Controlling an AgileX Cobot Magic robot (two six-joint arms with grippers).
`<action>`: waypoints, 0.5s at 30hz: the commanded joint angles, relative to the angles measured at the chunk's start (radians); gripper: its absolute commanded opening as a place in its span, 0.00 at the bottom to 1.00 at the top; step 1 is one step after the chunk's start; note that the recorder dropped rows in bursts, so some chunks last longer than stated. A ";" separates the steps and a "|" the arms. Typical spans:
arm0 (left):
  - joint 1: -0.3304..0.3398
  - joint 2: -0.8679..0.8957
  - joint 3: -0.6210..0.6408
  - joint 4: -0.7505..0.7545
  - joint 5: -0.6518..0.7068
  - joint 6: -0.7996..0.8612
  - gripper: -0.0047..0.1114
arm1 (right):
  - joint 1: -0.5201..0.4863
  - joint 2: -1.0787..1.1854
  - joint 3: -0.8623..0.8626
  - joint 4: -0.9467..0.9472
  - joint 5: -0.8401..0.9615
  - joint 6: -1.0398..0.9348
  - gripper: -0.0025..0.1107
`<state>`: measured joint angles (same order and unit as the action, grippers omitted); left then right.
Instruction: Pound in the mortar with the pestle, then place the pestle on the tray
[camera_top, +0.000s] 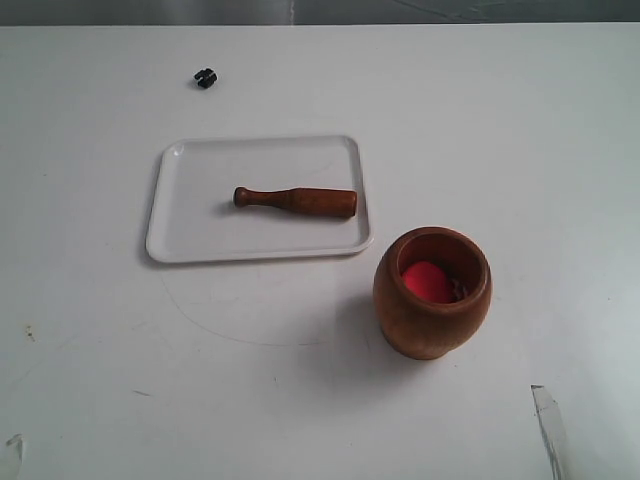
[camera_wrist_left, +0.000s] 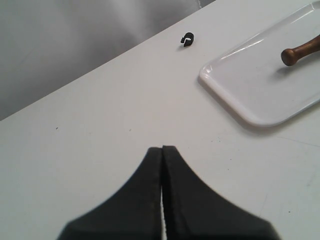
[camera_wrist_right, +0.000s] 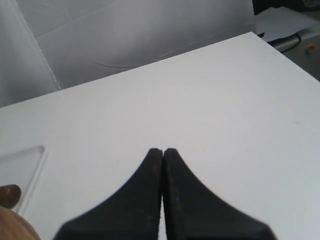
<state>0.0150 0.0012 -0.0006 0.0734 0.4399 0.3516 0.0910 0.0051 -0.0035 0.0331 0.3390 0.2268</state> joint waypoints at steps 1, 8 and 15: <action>-0.008 -0.001 0.001 -0.007 -0.003 -0.008 0.04 | -0.008 -0.005 0.004 -0.005 -0.008 -0.169 0.02; -0.008 -0.001 0.001 -0.007 -0.003 -0.008 0.04 | -0.008 -0.005 0.004 -0.005 0.012 -0.270 0.02; -0.008 -0.001 0.001 -0.007 -0.003 -0.008 0.04 | -0.026 -0.005 0.004 0.009 0.007 -0.270 0.02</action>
<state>0.0150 0.0012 -0.0006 0.0734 0.4399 0.3516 0.0890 0.0051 -0.0035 0.0331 0.3470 -0.0311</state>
